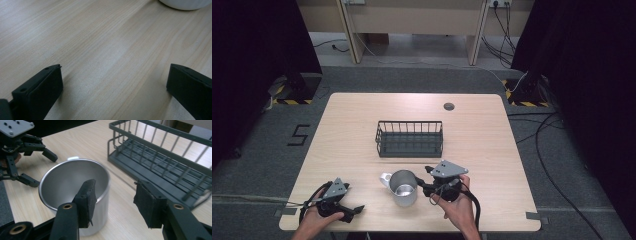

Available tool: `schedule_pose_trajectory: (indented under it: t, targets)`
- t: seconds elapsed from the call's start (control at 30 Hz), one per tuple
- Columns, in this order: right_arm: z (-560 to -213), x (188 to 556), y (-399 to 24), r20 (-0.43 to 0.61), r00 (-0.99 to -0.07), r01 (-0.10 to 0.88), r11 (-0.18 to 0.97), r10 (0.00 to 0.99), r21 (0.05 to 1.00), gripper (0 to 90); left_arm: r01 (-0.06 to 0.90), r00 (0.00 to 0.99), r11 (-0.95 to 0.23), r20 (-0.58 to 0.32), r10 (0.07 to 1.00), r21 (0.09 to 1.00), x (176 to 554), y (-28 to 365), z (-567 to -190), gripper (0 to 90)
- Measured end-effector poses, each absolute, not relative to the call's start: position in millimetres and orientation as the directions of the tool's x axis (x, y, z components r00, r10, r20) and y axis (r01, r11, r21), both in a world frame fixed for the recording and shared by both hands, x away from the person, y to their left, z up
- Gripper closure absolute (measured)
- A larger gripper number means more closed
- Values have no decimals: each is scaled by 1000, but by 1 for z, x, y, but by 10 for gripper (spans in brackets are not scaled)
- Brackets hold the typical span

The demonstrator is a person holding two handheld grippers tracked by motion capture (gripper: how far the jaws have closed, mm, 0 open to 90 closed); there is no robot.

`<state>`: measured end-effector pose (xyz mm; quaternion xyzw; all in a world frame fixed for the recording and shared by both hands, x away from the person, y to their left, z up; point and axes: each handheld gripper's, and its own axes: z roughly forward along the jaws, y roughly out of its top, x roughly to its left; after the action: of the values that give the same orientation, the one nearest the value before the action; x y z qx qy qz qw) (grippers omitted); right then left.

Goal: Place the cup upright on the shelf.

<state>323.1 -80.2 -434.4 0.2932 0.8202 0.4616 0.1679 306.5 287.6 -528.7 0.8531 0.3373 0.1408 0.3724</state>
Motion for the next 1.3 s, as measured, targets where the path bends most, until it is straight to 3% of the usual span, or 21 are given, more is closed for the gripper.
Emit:
schedule_pose_trajectory:
  t: [0.2,0.33,0.6,0.7,0.93,0.97,1.0,1.03,1.1,1.23,1.27,1.3]
  targets:
    - [-439,325,-66,-10,-791,318,425,612,847,554,470,733,-495,-11,680,730,306,288,-529,0]
    - [-444,330,-59,-19,-793,318,441,608,839,655,472,732,-494,-12,681,731,306,288,-529,0]
    - [-448,340,-53,-27,-816,305,470,578,828,754,472,732,-494,-12,681,730,306,288,-529,0]
    - [-448,351,-53,-17,-852,279,480,524,832,815,472,732,-494,-13,681,731,306,287,-529,0]
    - [-447,366,-54,4,-894,248,487,448,837,828,472,732,-494,-12,681,730,306,288,-529,0]
    - [-446,367,-54,11,-895,250,480,446,841,746,471,733,-495,-12,681,730,306,288,-529,0]
    - [-446,367,-54,11,-895,250,480,446,841,746,471,733,-495,-12,681,730,306,288,-529,0]
    - [-445,363,-54,14,-887,256,466,461,847,651,471,733,-494,-12,681,730,306,288,-529,0]
    - [-445,361,-55,12,-889,248,459,458,853,604,472,733,-494,-12,681,730,306,288,-529,0]
    - [-450,346,-60,45,-874,252,373,484,893,321,472,732,-494,-13,681,730,306,288,-529,0]
    - [-450,346,-60,45,-874,252,373,484,893,321,472,732,-494,-12,681,730,306,288,-529,0]
    - [-453,340,-62,64,-876,252,343,477,905,222,471,733,-494,-12,681,731,306,288,-529,0]
